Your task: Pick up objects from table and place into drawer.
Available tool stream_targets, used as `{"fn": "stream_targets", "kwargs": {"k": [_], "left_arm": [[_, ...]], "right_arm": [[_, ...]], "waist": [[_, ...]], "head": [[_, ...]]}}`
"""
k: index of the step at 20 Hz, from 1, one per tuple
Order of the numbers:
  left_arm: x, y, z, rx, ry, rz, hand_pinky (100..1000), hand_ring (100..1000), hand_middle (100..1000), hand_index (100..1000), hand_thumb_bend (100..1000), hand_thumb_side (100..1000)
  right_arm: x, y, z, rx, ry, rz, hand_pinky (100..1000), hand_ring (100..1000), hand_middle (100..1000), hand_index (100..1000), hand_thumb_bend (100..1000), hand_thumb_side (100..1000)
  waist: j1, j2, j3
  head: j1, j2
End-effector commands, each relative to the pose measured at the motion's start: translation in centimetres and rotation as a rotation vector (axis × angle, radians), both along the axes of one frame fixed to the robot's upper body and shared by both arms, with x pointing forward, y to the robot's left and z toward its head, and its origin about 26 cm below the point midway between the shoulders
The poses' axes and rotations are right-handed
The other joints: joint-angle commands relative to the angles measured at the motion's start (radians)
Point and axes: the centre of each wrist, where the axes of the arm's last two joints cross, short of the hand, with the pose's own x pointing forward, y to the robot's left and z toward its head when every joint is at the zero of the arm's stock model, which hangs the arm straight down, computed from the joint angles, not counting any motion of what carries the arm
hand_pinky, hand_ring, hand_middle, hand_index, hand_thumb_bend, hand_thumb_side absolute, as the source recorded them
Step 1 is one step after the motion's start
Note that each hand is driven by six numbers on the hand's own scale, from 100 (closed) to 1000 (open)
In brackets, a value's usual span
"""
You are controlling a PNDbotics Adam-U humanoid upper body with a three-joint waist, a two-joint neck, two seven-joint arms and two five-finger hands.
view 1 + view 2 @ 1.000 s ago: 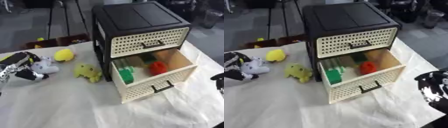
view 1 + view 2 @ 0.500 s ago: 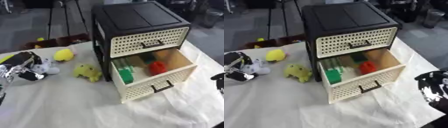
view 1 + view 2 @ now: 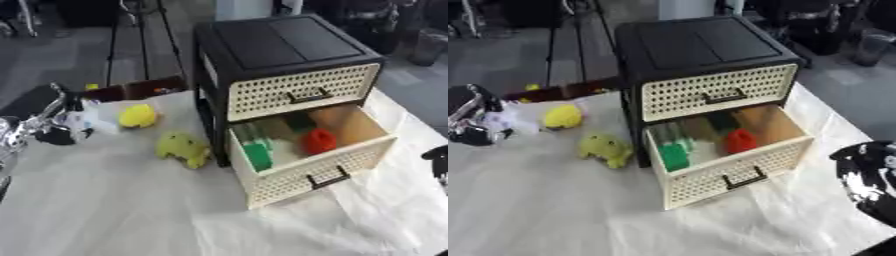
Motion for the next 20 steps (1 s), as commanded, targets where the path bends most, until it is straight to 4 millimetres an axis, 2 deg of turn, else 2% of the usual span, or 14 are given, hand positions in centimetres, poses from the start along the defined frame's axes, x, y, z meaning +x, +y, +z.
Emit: {"fn": "stream_targets", "kwargs": {"k": [1, 4, 8, 14, 20], "left_arm": [[-1.3, -0.7, 4.1, 0.003, -0.077, -0.07, 235, 146, 261, 368, 100, 107], [-2.0, -3.0, 5.2, -0.022, -0.091, -0.172, 237, 149, 263, 369, 100, 103], [-2.6, -6.6, 6.6, -0.056, -0.117, -0.317, 239, 152, 266, 372, 100, 100], [-2.9, -12.8, 8.2, -0.15, -0.184, -0.531, 244, 164, 273, 377, 100, 105], [-2.7, -18.1, 7.7, -0.194, -0.168, -0.702, 248, 164, 274, 379, 100, 116]], "right_arm": [[-0.3, -0.6, 0.5, -0.01, -0.005, -0.021, 100, 240, 348, 656, 100, 802], [-0.5, -0.8, -0.3, -0.003, 0.021, -0.029, 100, 240, 348, 655, 100, 804], [-0.5, -0.7, -1.0, 0.001, 0.045, -0.026, 100, 240, 346, 653, 100, 807], [-0.5, -0.4, -1.8, 0.013, 0.071, -0.014, 100, 240, 343, 649, 100, 808], [-0.4, -0.1, -2.1, 0.018, 0.078, 0.004, 100, 242, 344, 646, 100, 809]], "waist": [[-0.009, -0.038, 0.011], [-0.016, -0.068, 0.024], [-0.022, -0.086, 0.026], [-0.033, -0.094, 0.016], [-0.039, -0.094, -0.001]], "head": [[-0.006, 0.018], [-0.011, 0.029], [-0.012, 0.031], [-0.001, 0.035], [0.014, 0.042]]}}
